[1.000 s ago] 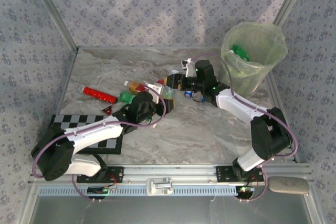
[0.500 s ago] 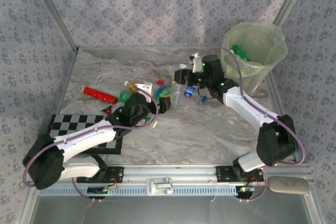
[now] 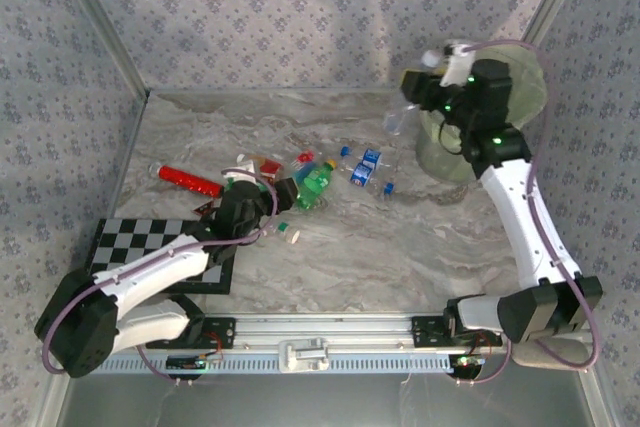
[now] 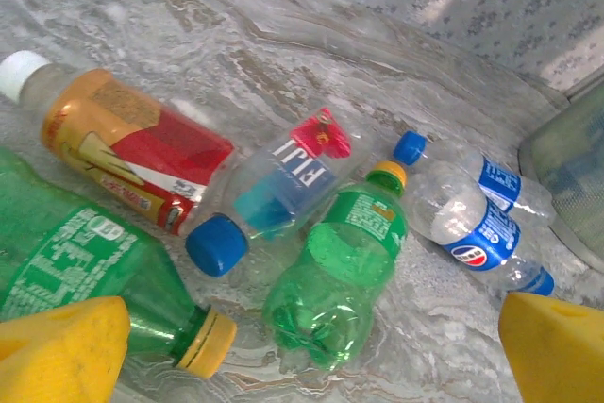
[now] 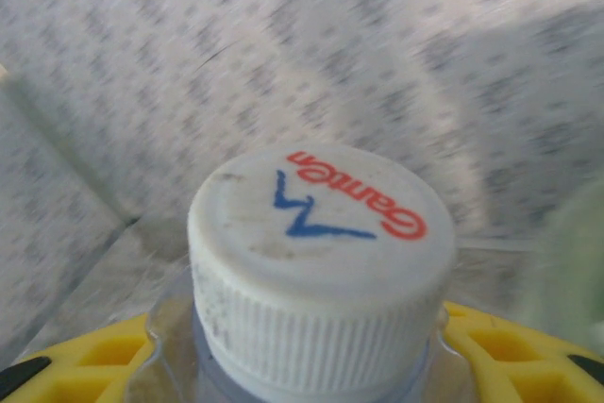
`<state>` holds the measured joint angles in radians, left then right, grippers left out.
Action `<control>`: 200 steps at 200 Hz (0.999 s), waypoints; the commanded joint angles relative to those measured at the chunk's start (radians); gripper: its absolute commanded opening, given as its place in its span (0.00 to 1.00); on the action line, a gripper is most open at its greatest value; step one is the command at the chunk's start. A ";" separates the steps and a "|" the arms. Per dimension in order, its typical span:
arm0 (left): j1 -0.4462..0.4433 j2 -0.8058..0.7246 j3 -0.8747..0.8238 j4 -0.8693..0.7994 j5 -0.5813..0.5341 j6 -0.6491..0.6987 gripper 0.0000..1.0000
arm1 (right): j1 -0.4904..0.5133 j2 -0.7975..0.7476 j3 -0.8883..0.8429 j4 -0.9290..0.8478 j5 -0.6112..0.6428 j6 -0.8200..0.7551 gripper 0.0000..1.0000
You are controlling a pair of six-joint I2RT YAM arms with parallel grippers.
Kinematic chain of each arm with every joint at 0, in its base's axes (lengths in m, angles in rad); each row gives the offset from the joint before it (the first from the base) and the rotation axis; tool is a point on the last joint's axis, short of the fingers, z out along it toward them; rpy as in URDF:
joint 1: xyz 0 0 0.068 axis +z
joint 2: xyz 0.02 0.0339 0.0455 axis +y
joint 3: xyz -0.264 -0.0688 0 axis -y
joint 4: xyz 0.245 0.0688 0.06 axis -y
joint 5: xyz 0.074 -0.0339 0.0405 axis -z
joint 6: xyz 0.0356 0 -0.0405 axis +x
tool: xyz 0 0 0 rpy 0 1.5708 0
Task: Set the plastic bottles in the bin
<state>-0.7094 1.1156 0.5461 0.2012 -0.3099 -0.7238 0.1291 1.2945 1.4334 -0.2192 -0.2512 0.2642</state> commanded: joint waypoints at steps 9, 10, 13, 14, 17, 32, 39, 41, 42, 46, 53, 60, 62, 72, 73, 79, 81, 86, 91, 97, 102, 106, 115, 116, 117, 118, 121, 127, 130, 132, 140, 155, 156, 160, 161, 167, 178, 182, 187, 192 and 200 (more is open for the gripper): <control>0.011 -0.025 -0.027 -0.016 -0.022 -0.069 1.00 | -0.084 -0.047 0.063 0.068 0.118 -0.014 0.51; 0.011 -0.025 -0.028 -0.017 -0.022 -0.069 1.00 | -0.088 -0.048 0.064 0.069 0.122 -0.015 0.51; 0.012 -0.026 -0.029 -0.016 -0.022 -0.071 1.00 | -0.096 -0.050 0.066 0.072 0.134 -0.016 0.51; 0.012 -0.026 -0.030 -0.016 -0.023 -0.072 1.00 | -0.099 -0.052 0.067 0.073 0.136 -0.016 0.51; 0.012 -0.028 -0.031 -0.016 -0.022 -0.074 1.00 | -0.106 -0.053 0.070 0.076 0.146 -0.020 0.51; 0.013 -0.033 -0.039 -0.017 -0.024 -0.083 1.00 | -0.134 -0.062 0.070 0.103 0.222 -0.054 0.51; 0.013 -0.037 -0.042 -0.017 -0.025 -0.088 1.00 | -0.143 -0.065 0.070 0.107 0.254 -0.072 0.51; 0.013 -0.037 -0.043 -0.017 -0.027 -0.088 1.00 | -0.145 -0.065 0.070 0.111 0.262 -0.078 0.51; 0.014 -0.037 -0.043 -0.017 -0.027 -0.089 1.00 | -0.147 -0.065 0.069 0.113 0.264 -0.082 0.51; 0.014 -0.040 -0.045 -0.017 -0.027 -0.090 1.00 | -0.152 -0.064 0.067 0.120 0.280 -0.094 0.51; 0.014 -0.039 -0.047 -0.016 -0.028 -0.092 1.00 | -0.160 -0.063 0.065 0.125 0.311 -0.110 0.51; 0.015 -0.040 -0.047 -0.016 -0.029 -0.093 1.00 | -0.169 -0.062 0.061 0.127 0.336 -0.125 0.51; 0.015 -0.040 -0.047 -0.017 -0.029 -0.094 1.00 | -0.172 -0.061 0.060 0.130 0.344 -0.129 0.51; 0.015 -0.039 -0.046 -0.017 -0.027 -0.091 1.00 | -0.181 -0.059 0.045 0.152 0.383 -0.139 0.51; 0.015 -0.039 -0.046 -0.017 -0.027 -0.092 1.00 | -0.182 -0.058 0.043 0.153 0.387 -0.140 0.51; 0.017 -0.039 -0.047 -0.017 -0.027 -0.091 1.00 | -0.186 -0.056 0.032 0.164 0.410 -0.152 0.51; 0.016 -0.039 -0.045 -0.018 -0.026 -0.092 1.00 | -0.187 -0.054 0.029 0.166 0.416 -0.155 0.51; 0.016 -0.039 -0.044 -0.019 -0.025 -0.092 1.00 | -0.193 -0.050 0.023 0.170 0.426 -0.161 0.51; 0.016 -0.037 -0.042 -0.020 -0.024 -0.092 1.00 | -0.200 -0.045 0.018 0.170 0.430 -0.162 0.51; 0.018 -0.036 -0.041 -0.020 -0.022 -0.093 1.00 | -0.208 -0.037 0.014 0.168 0.429 -0.160 0.51; 0.018 -0.035 -0.040 -0.022 -0.021 -0.093 1.00 | -0.216 -0.028 0.011 0.163 0.426 -0.157 0.51; 0.019 -0.034 -0.039 -0.022 -0.020 -0.095 1.00 | -0.220 -0.022 0.009 0.159 0.422 -0.154 0.51; 0.019 -0.033 -0.038 -0.022 -0.018 -0.098 1.00 | -0.230 -0.003 0.007 0.148 0.412 -0.146 0.51; 0.020 -0.032 -0.038 -0.022 -0.017 -0.098 1.00 | -0.231 -0.002 0.007 0.146 0.410 -0.144 0.51; 0.019 -0.032 -0.038 -0.022 -0.017 -0.099 1.00 | -0.232 0.001 0.007 0.144 0.409 -0.143 0.51; 0.020 -0.031 -0.038 -0.022 -0.017 -0.099 1.00 | -0.233 0.003 0.008 0.143 0.407 -0.142 0.51; 0.019 -0.031 -0.038 -0.023 -0.018 -0.101 1.00 | -0.235 0.009 0.007 0.139 0.402 -0.138 0.52; 0.020 -0.030 -0.038 -0.023 -0.018 -0.104 1.00 | -0.239 0.021 0.006 0.132 0.392 -0.132 0.52; 0.020 -0.030 -0.038 -0.023 -0.017 -0.105 1.00 | -0.240 0.027 0.006 0.129 0.388 -0.128 0.52; 0.020 -0.030 -0.038 -0.023 -0.016 -0.106 1.00 | -0.242 0.032 0.005 0.124 0.382 -0.123 0.52; 0.021 -0.028 -0.038 -0.025 -0.015 -0.109 1.00 | -0.245 0.048 0.003 0.114 0.365 -0.108 0.52; 0.021 -0.026 -0.036 -0.028 -0.011 -0.114 1.00 | -0.249 0.072 -0.005 0.106 0.324 -0.083 0.52; 0.022 -0.025 -0.036 -0.028 -0.011 -0.114 1.00 | -0.249 0.074 -0.005 0.105 0.321 -0.082 0.52; 0.024 -0.025 -0.036 -0.029 -0.011 -0.116 1.00 | -0.249 0.079 -0.009 0.105 0.308 -0.074 0.52; 0.024 -0.025 -0.035 -0.029 -0.011 -0.116 1.00 | -0.249 0.081 -0.010 0.105 0.305 -0.073 0.52; 0.022 -0.024 -0.035 -0.031 -0.011 -0.119 1.00 | -0.249 0.090 -0.014 0.106 0.284 -0.064 0.52; 0.024 -0.021 -0.035 -0.031 -0.011 -0.123 1.00 | -0.250 0.112 -0.022 0.106 0.245 -0.051 0.52; 0.024 -0.019 -0.035 -0.031 -0.012 -0.125 1.00 | -0.250 0.122 -0.023 0.106 0.234 -0.044 0.51; 0.025 -0.017 -0.035 -0.032 -0.011 -0.126 1.00 | -0.250 0.135 -0.020 0.104 0.219 -0.036 0.52; 0.025 -0.016 -0.034 -0.031 -0.010 -0.128 1.00 | -0.252 0.148 -0.016 0.100 0.207 -0.030 0.52; 0.024 -0.016 -0.034 -0.031 -0.007 -0.128 1.00 | -0.252 0.170 -0.006 0.088 0.189 -0.021 0.52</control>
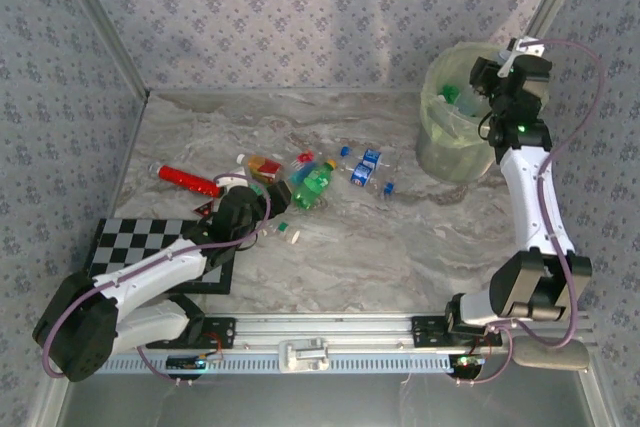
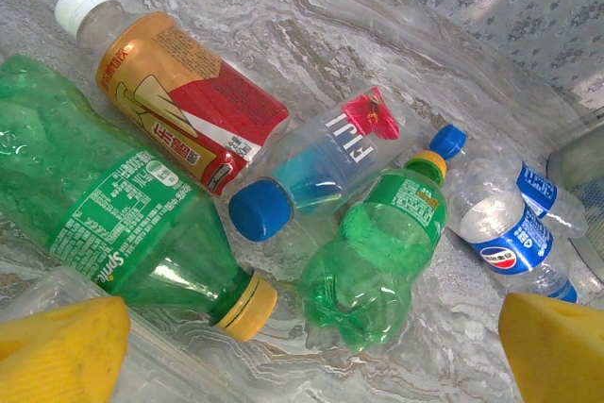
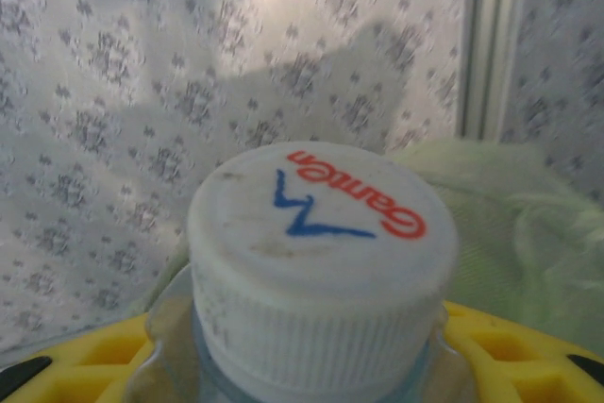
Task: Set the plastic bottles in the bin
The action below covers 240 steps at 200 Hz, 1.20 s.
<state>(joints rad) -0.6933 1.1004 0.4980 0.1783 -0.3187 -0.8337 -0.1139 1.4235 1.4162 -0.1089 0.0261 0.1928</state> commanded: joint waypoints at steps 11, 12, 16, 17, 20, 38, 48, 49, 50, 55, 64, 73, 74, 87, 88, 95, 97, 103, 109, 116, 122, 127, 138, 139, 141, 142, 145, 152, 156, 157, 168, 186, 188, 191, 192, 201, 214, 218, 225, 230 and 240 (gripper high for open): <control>0.010 0.001 0.015 -0.009 0.005 -0.019 1.00 | -0.009 0.066 0.025 -0.037 -0.107 0.058 0.52; 0.010 0.001 0.015 -0.010 0.004 -0.019 1.00 | -0.008 0.068 0.026 -0.038 -0.109 0.059 0.52; 0.009 0.000 0.014 -0.010 0.006 -0.020 1.00 | -0.009 0.076 0.031 -0.042 -0.115 0.060 0.52; 0.010 0.001 0.014 -0.010 0.005 -0.020 1.00 | -0.009 0.078 0.032 -0.043 -0.116 0.060 0.52; 0.009 0.000 0.014 -0.011 0.004 -0.021 1.00 | -0.009 0.083 0.036 -0.046 -0.117 0.062 0.53; 0.011 -0.004 0.010 -0.014 0.001 -0.025 1.00 | -0.010 0.105 0.048 -0.055 -0.124 0.066 0.54; 0.011 -0.005 0.007 -0.014 -0.002 -0.028 1.00 | -0.012 0.115 0.057 -0.061 -0.127 0.065 0.55; 0.010 -0.005 0.007 -0.014 -0.003 -0.028 1.00 | -0.012 0.117 0.057 -0.063 -0.127 0.065 0.55; 0.010 -0.005 0.007 -0.014 -0.003 -0.028 1.00 | -0.012 0.117 0.058 -0.063 -0.127 0.065 0.55; 0.011 -0.007 0.005 -0.014 -0.003 -0.030 1.00 | -0.013 0.123 0.065 -0.070 -0.129 0.065 0.55; 0.011 -0.008 0.002 -0.015 -0.004 -0.031 1.00 | -0.016 0.133 0.077 -0.081 -0.130 0.063 0.56; 0.011 -0.011 0.001 -0.016 -0.005 -0.034 1.00 | -0.018 0.141 0.087 -0.092 -0.132 0.060 0.56; 0.011 -0.010 0.000 -0.015 -0.005 -0.034 1.00 | -0.018 0.140 0.088 -0.095 -0.132 0.060 0.56; 0.012 -0.013 -0.005 -0.014 -0.007 -0.039 1.00 | -0.021 0.146 0.096 -0.104 -0.131 0.056 0.58; 0.012 -0.013 -0.005 -0.014 -0.008 -0.039 1.00 | -0.021 0.146 0.097 -0.105 -0.131 0.056 0.58; 0.012 -0.013 -0.007 -0.013 -0.008 -0.040 1.00 | -0.020 0.146 0.101 -0.108 -0.129 0.054 0.59; 0.012 -0.015 -0.008 -0.013 -0.009 -0.041 1.00 | -0.022 0.147 0.101 -0.110 -0.128 0.054 0.60; 0.012 -0.015 -0.010 -0.013 -0.009 -0.043 1.00 | -0.022 0.146 0.104 -0.112 -0.124 0.054 0.63; 0.013 -0.017 -0.013 -0.013 -0.009 -0.044 1.00 | -0.024 0.145 0.107 -0.117 -0.118 0.055 0.68; 0.014 -0.019 -0.013 -0.014 -0.011 -0.044 1.00 | -0.026 0.142 0.110 -0.122 -0.109 0.052 0.74; 0.014 -0.020 -0.016 -0.014 -0.011 -0.044 1.00 | -0.027 0.139 0.112 -0.126 -0.102 0.050 0.79; 0.014 -0.023 -0.015 -0.015 -0.013 -0.044 1.00 | -0.026 0.134 0.113 -0.131 -0.095 0.048 0.82; 0.015 -0.026 -0.016 -0.019 -0.015 -0.044 1.00 | -0.028 0.120 0.112 -0.135 -0.072 0.044 0.93; 0.015 -0.026 -0.016 -0.019 -0.015 -0.044 1.00 | -0.028 0.118 0.112 -0.136 -0.070 0.044 0.94; 0.015 -0.028 -0.016 -0.019 -0.015 -0.045 1.00 | -0.028 0.115 0.111 -0.135 -0.065 0.043 0.96; 0.015 -0.029 -0.016 -0.019 -0.016 -0.044 1.00 | -0.028 0.113 0.110 -0.134 -0.063 0.042 0.98; 0.016 -0.029 -0.016 -0.020 -0.017 -0.044 1.00 | -0.028 0.108 0.108 -0.135 -0.056 0.041 1.00; 0.017 -0.031 -0.016 -0.022 -0.018 -0.044 1.00 | -0.029 0.094 0.102 -0.132 -0.041 0.039 1.00; 0.017 -0.032 -0.016 -0.023 -0.019 -0.044 1.00 | -0.028 0.085 0.099 -0.131 -0.034 0.039 1.00; 0.017 -0.033 -0.016 -0.023 -0.019 -0.044 1.00 | -0.028 0.083 0.099 -0.130 -0.031 0.040 1.00; 0.018 -0.033 -0.016 -0.025 -0.021 -0.044 1.00 | -0.029 0.055 0.086 -0.123 -0.015 0.039 1.00; 0.020 -0.032 -0.016 -0.026 -0.023 -0.047 1.00 | -0.025 0.001 0.061 -0.106 0.025 0.043 1.00; 0.020 -0.033 -0.015 -0.027 -0.023 -0.047 1.00 | -0.025 -0.005 0.058 -0.105 0.029 0.043 1.00; 0.020 -0.033 -0.016 -0.025 -0.023 -0.049 1.00 | -0.024 -0.015 0.053 -0.100 0.034 0.045 1.00; 0.020 -0.033 -0.016 -0.025 -0.022 -0.049 1.00 | -0.023 -0.018 0.051 -0.099 0.036 0.046 1.00; 0.020 -0.031 -0.016 -0.025 -0.023 -0.051 1.00 | -0.020 -0.050 0.032 -0.084 0.047 0.056 1.00; 0.020 -0.030 -0.014 -0.025 -0.027 -0.053 1.00 | -0.014 -0.094 0.002 -0.054 0.041 0.070 1.00; 0.020 -0.030 -0.013 -0.025 -0.028 -0.055 1.00 | -0.011 -0.107 -0.007 -0.050 0.037 0.072 1.00; 0.020 -0.028 -0.013 -0.025 -0.027 -0.055 1.00 | -0.003 -0.127 -0.019 -0.046 0.031 0.078 1.00; 0.020 -0.027 -0.012 -0.026 -0.029 -0.057 1.00 | 0.004 -0.139 -0.024 -0.045 0.028 0.081 1.00; 0.020 -0.027 -0.010 -0.029 -0.027 -0.059 1.00 | 0.026 -0.159 -0.037 -0.046 0.013 0.084 1.00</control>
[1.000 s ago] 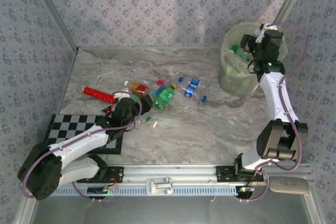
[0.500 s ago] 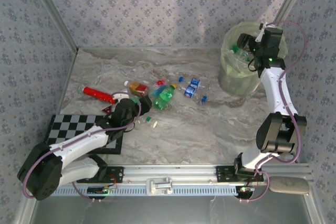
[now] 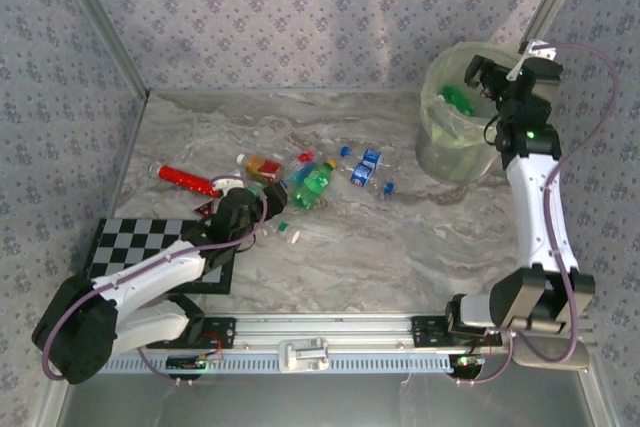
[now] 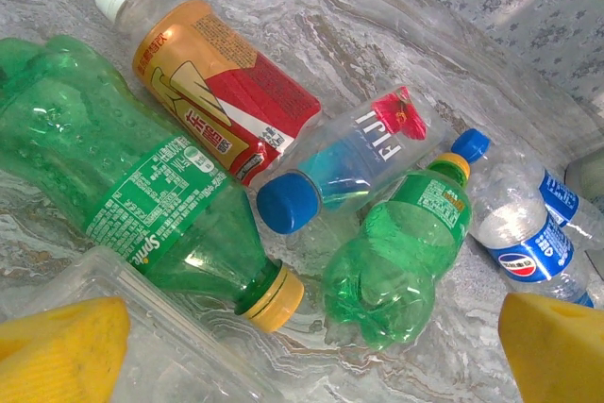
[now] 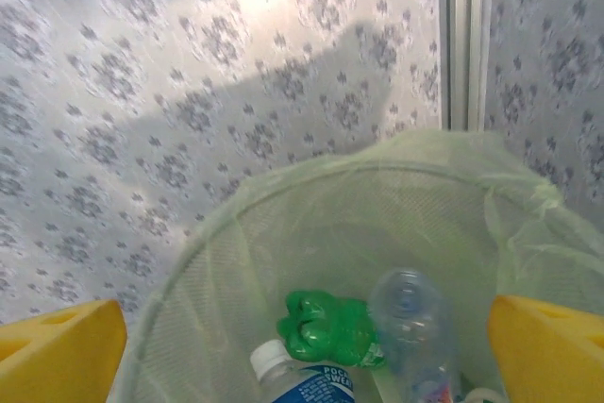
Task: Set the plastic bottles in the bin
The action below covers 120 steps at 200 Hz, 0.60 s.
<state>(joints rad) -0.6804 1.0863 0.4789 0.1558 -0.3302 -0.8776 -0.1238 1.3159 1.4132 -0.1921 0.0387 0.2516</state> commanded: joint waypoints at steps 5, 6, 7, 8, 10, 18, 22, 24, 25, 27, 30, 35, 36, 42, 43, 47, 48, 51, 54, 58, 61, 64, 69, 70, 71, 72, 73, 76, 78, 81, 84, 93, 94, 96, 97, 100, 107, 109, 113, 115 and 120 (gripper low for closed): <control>0.007 -0.012 0.010 -0.008 -0.016 -0.015 1.00 | 0.049 -0.061 -0.042 0.036 -0.003 0.026 1.00; 0.007 -0.012 0.010 -0.008 -0.017 -0.015 1.00 | 0.051 -0.063 -0.042 0.036 -0.004 0.026 1.00; 0.008 -0.012 0.010 -0.009 -0.017 -0.017 1.00 | 0.053 -0.064 -0.044 0.036 -0.006 0.026 1.00; 0.007 -0.012 0.010 -0.010 -0.017 -0.018 1.00 | 0.055 -0.067 -0.047 0.036 -0.007 0.026 1.00; 0.007 -0.013 0.011 -0.011 -0.017 -0.018 1.00 | 0.061 -0.071 -0.050 0.036 -0.009 0.026 1.00; 0.007 -0.014 0.012 -0.019 -0.017 -0.021 1.00 | 0.085 -0.083 -0.065 0.039 -0.017 0.026 1.00; 0.007 -0.015 0.012 -0.023 -0.017 -0.023 1.00 | 0.099 -0.090 -0.072 0.040 -0.020 0.026 1.00; 0.007 -0.017 0.012 -0.026 -0.017 -0.024 1.00 | 0.105 -0.092 -0.076 0.042 -0.021 0.026 1.00; 0.007 -0.018 0.012 -0.027 -0.018 -0.023 1.00 | 0.109 -0.093 -0.079 0.043 -0.022 0.026 1.00; 0.007 -0.018 0.012 -0.029 -0.018 -0.024 1.00 | 0.113 -0.096 -0.084 0.043 -0.024 0.026 1.00; 0.007 -0.020 0.012 -0.033 -0.019 -0.026 1.00 | 0.127 -0.101 -0.091 0.046 -0.025 0.026 1.00; 0.007 -0.023 0.012 -0.041 -0.021 -0.030 1.00 | 0.146 -0.107 -0.103 0.051 -0.029 0.026 1.00; 0.007 -0.024 0.012 -0.043 -0.022 -0.030 1.00 | 0.151 -0.108 -0.105 0.052 -0.030 0.026 1.00; 0.007 -0.027 0.012 -0.055 -0.026 -0.034 1.00 | 0.179 -0.115 -0.121 0.059 -0.032 0.025 1.00; 0.007 -0.028 0.012 -0.056 -0.028 -0.035 1.00 | 0.183 -0.116 -0.123 0.060 -0.033 0.025 1.00; 0.008 -0.031 0.012 -0.064 -0.031 -0.039 1.00 | 0.201 -0.119 -0.132 0.064 -0.034 0.022 1.00; 0.007 -0.032 0.012 -0.066 -0.031 -0.040 1.00 | 0.206 -0.120 -0.134 0.065 -0.034 0.021 1.00; 0.007 -0.035 0.012 -0.074 -0.034 -0.043 1.00 | 0.222 -0.122 -0.141 0.067 -0.032 0.018 1.00; 0.007 -0.038 0.012 -0.081 -0.037 -0.046 1.00 | 0.236 -0.123 -0.147 0.069 -0.032 0.015 1.00; 0.008 -0.041 0.012 -0.092 -0.040 -0.050 1.00 | 0.257 -0.124 -0.154 0.073 -0.029 0.012 1.00; 0.007 -0.045 0.012 -0.099 -0.045 -0.052 1.00 | 0.272 -0.125 -0.160 0.075 -0.027 0.009 1.00; 0.007 -0.049 0.011 -0.107 -0.047 -0.055 1.00 | 0.286 -0.126 -0.165 0.078 -0.023 0.006 1.00; 0.007 -0.054 0.009 -0.120 -0.054 -0.061 1.00 | 0.312 -0.124 -0.174 0.083 -0.017 0.002 1.00; 0.007 -0.056 0.009 -0.123 -0.055 -0.062 1.00 | 0.317 -0.124 -0.176 0.084 -0.015 0.001 1.00; 0.007 -0.057 0.009 -0.125 -0.057 -0.064 1.00 | 0.322 -0.123 -0.178 0.085 -0.013 0.000 1.00; 0.007 -0.059 0.009 -0.128 -0.058 -0.066 1.00 | 0.327 -0.123 -0.180 0.086 -0.011 0.000 1.00; 0.007 -0.059 0.009 -0.131 -0.060 -0.067 1.00 | 0.332 -0.123 -0.182 0.088 -0.010 0.000 1.00; 0.007 -0.063 0.008 -0.139 -0.063 -0.071 1.00 | 0.346 -0.121 -0.187 0.092 -0.008 -0.001 1.00; 0.008 -0.066 0.006 -0.145 -0.066 -0.074 1.00 | 0.355 -0.120 -0.192 0.094 -0.005 -0.001 1.00; 0.007 -0.070 0.006 -0.154 -0.070 -0.080 1.00 | 0.367 -0.119 -0.198 0.099 -0.003 -0.003 1.00; 0.007 -0.074 0.004 -0.161 -0.074 -0.086 1.00 | 0.380 -0.116 -0.204 0.103 -0.001 -0.003 1.00; 0.008 -0.085 -0.004 -0.184 -0.083 -0.104 1.00 | 0.415 -0.107 -0.212 0.113 0.006 -0.003 1.00; 0.007 -0.086 -0.004 -0.186 -0.085 -0.106 1.00 | 0.419 -0.106 -0.212 0.115 0.006 -0.003 1.00; 0.007 -0.089 -0.006 -0.191 -0.087 -0.109 1.00 | 0.426 -0.104 -0.212 0.117 0.007 -0.002 1.00; 0.007 -0.091 -0.006 -0.193 -0.088 -0.112 1.00 | 0.430 -0.103 -0.212 0.118 0.007 -0.002 1.00; 0.007 -0.094 -0.010 -0.201 -0.092 -0.120 1.00 | 0.439 -0.098 -0.212 0.120 0.008 -0.002 1.00; 0.008 -0.103 -0.015 -0.222 -0.099 -0.140 1.00 | 0.460 -0.090 -0.249 0.122 0.009 -0.002 1.00; 0.007 -0.106 -0.016 -0.229 -0.103 -0.147 1.00 | 0.466 -0.087 -0.252 0.124 0.010 -0.002 1.00; 0.007 -0.111 -0.019 -0.242 -0.107 -0.160 1.00 | 0.477 -0.081 -0.256 0.124 0.013 -0.002 1.00; 0.008 -0.114 -0.022 -0.251 -0.110 -0.167 1.00 | 0.482 -0.078 -0.258 0.126 0.014 -0.002 1.00; 0.007 -0.120 -0.026 -0.268 -0.115 -0.187 1.00 | 0.495 -0.072 -0.262 0.125 0.018 -0.004 1.00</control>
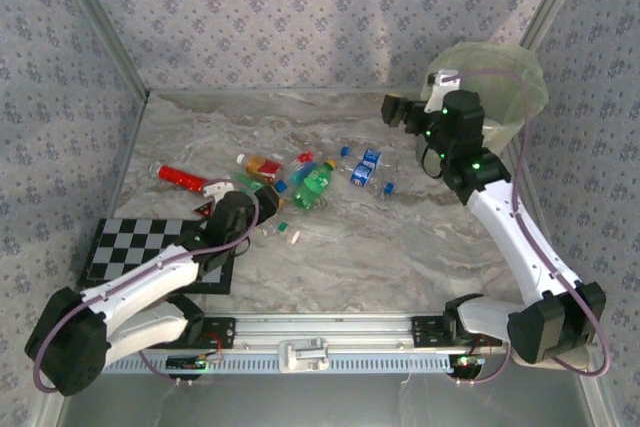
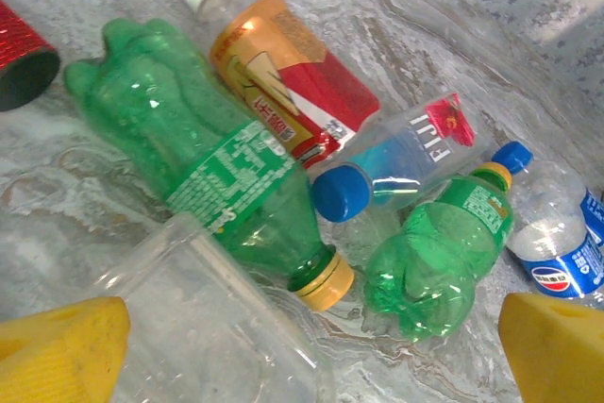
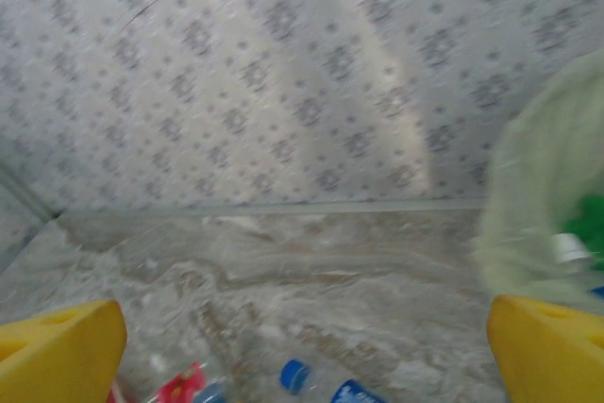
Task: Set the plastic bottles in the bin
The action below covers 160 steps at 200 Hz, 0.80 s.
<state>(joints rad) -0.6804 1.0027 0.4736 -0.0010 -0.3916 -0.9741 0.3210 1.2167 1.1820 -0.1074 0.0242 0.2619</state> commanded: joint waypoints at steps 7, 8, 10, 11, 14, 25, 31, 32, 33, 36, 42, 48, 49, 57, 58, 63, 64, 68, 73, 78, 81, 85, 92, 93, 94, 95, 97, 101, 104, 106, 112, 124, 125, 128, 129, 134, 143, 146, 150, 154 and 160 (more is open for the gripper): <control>0.007 -0.046 -0.027 -0.131 -0.060 -0.120 1.00 | 0.065 0.039 -0.035 0.040 0.040 -0.019 1.00; 0.008 -0.047 -0.028 -0.133 -0.060 -0.123 1.00 | 0.068 0.040 -0.036 0.039 0.042 -0.019 1.00; 0.007 -0.049 -0.030 -0.138 -0.062 -0.131 1.00 | 0.072 0.043 -0.038 0.038 0.045 -0.021 1.00; 0.007 -0.050 -0.030 -0.140 -0.061 -0.133 1.00 | 0.073 0.044 -0.038 0.038 0.046 -0.021 1.00; 0.007 -0.054 -0.034 -0.146 -0.062 -0.145 1.00 | 0.079 0.048 -0.039 0.035 0.051 -0.024 1.00; 0.007 -0.066 -0.042 -0.164 -0.065 -0.189 1.00 | 0.092 0.062 -0.038 0.022 0.058 -0.026 1.00; 0.007 -0.072 -0.045 -0.179 -0.067 -0.218 1.00 | 0.095 0.069 -0.035 0.013 0.059 -0.026 1.00; 0.007 -0.073 -0.046 -0.181 -0.068 -0.223 1.00 | 0.095 0.070 -0.035 0.012 0.058 -0.026 1.00; 0.007 -0.074 -0.046 -0.184 -0.067 -0.229 1.00 | 0.095 0.071 -0.035 0.010 0.058 -0.026 1.00; 0.007 -0.075 -0.046 -0.191 -0.069 -0.243 1.00 | 0.096 0.075 -0.036 0.007 0.058 -0.024 1.00; 0.007 -0.078 -0.044 -0.203 -0.071 -0.270 1.00 | 0.098 0.078 -0.036 -0.001 0.056 -0.023 1.00; 0.007 -0.080 -0.043 -0.211 -0.070 -0.293 1.00 | 0.098 0.083 -0.037 -0.008 0.056 -0.020 1.00; 0.007 -0.080 -0.043 -0.212 -0.070 -0.295 1.00 | 0.099 0.083 -0.037 -0.009 0.056 -0.020 1.00; 0.007 -0.079 -0.039 -0.212 -0.064 -0.313 1.00 | 0.100 0.088 -0.038 -0.016 0.053 -0.017 1.00; 0.007 -0.078 -0.038 -0.212 -0.062 -0.314 1.00 | 0.100 0.088 -0.039 -0.018 0.053 -0.016 1.00; 0.007 -0.077 -0.035 -0.210 -0.057 -0.321 1.00 | 0.101 0.090 -0.041 -0.023 0.053 -0.014 1.00; 0.007 -0.077 -0.034 -0.209 -0.056 -0.322 1.00 | 0.102 0.089 -0.042 -0.023 0.053 -0.014 1.00; 0.007 -0.074 -0.032 -0.207 -0.053 -0.328 1.00 | 0.102 0.091 -0.043 -0.028 0.053 -0.012 1.00; 0.007 -0.071 -0.025 -0.205 -0.049 -0.336 1.00 | 0.102 0.092 -0.046 -0.030 0.053 -0.010 1.00; 0.007 -0.066 -0.019 -0.205 -0.046 -0.345 0.99 | 0.102 0.093 -0.049 -0.034 0.053 -0.008 1.00; 0.007 -0.062 -0.016 -0.207 -0.045 -0.352 1.00 | 0.101 0.093 -0.050 -0.036 0.053 -0.006 1.00; 0.007 -0.056 -0.010 -0.209 -0.043 -0.362 1.00 | 0.102 0.092 -0.053 -0.038 0.055 -0.004 1.00; 0.007 -0.042 0.000 -0.217 -0.043 -0.386 1.00 | 0.101 0.092 -0.057 -0.041 0.054 0.000 1.00; 0.007 -0.040 0.001 -0.219 -0.042 -0.389 1.00 | 0.102 0.092 -0.057 -0.042 0.054 0.000 1.00; 0.007 -0.037 0.004 -0.220 -0.042 -0.392 1.00 | 0.101 0.092 -0.058 -0.043 0.054 0.000 1.00; 0.007 -0.035 0.006 -0.221 -0.042 -0.396 1.00 | 0.101 0.092 -0.059 -0.043 0.055 0.001 1.00; 0.007 -0.031 0.009 -0.226 -0.041 -0.404 1.00 | 0.102 0.091 -0.060 -0.043 0.055 0.002 1.00; 0.007 -0.021 0.018 -0.234 -0.039 -0.422 1.00 | 0.102 0.091 -0.062 -0.046 0.055 0.003 1.00; 0.007 -0.012 0.024 -0.242 -0.038 -0.436 0.99 | 0.102 0.090 -0.062 -0.047 0.055 0.003 1.00; 0.007 -0.006 0.029 -0.247 -0.037 -0.444 0.99 | 0.102 0.089 -0.063 -0.049 0.057 0.003 1.00; 0.007 0.014 0.045 -0.261 -0.033 -0.467 0.99 | 0.102 0.089 -0.064 -0.053 0.058 0.003 1.00; 0.004 0.058 0.078 -0.294 -0.030 -0.512 0.97 | 0.102 0.083 -0.069 -0.056 0.063 0.004 1.00; 0.003 0.062 0.081 -0.298 -0.030 -0.515 0.97 | 0.102 0.082 -0.069 -0.055 0.063 0.004 1.00; 0.001 0.075 0.092 -0.306 -0.029 -0.525 0.96 | 0.101 0.080 -0.071 -0.056 0.065 0.004 1.00; 0.001 0.078 0.095 -0.309 -0.030 -0.526 0.96 | 0.101 0.080 -0.072 -0.056 0.065 0.004 1.00; -0.003 0.098 0.111 -0.323 -0.032 -0.542 0.95 | 0.102 0.077 -0.075 -0.057 0.066 0.004 1.00; -0.009 0.134 0.138 -0.349 -0.038 -0.571 0.94 | 0.102 0.073 -0.079 -0.054 0.068 0.003 1.00; -0.010 0.145 0.147 -0.351 -0.038 -0.576 0.94 | 0.101 0.072 -0.081 -0.055 0.068 0.004 1.00; -0.012 0.160 0.156 -0.350 -0.037 -0.577 0.93 | 0.102 0.071 -0.083 -0.054 0.069 0.005 1.00; -0.013 0.175 0.165 -0.347 -0.035 -0.578 0.93 | 0.101 0.070 -0.084 -0.055 0.069 0.005 1.00; -0.018 0.196 0.176 -0.343 -0.033 -0.586 0.93 | 0.101 0.068 -0.087 -0.056 0.066 0.006 1.00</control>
<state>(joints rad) -0.6830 1.1343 0.5797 -0.2726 -0.4187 -1.4200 0.4179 1.3033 1.1107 -0.1501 0.0689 0.2550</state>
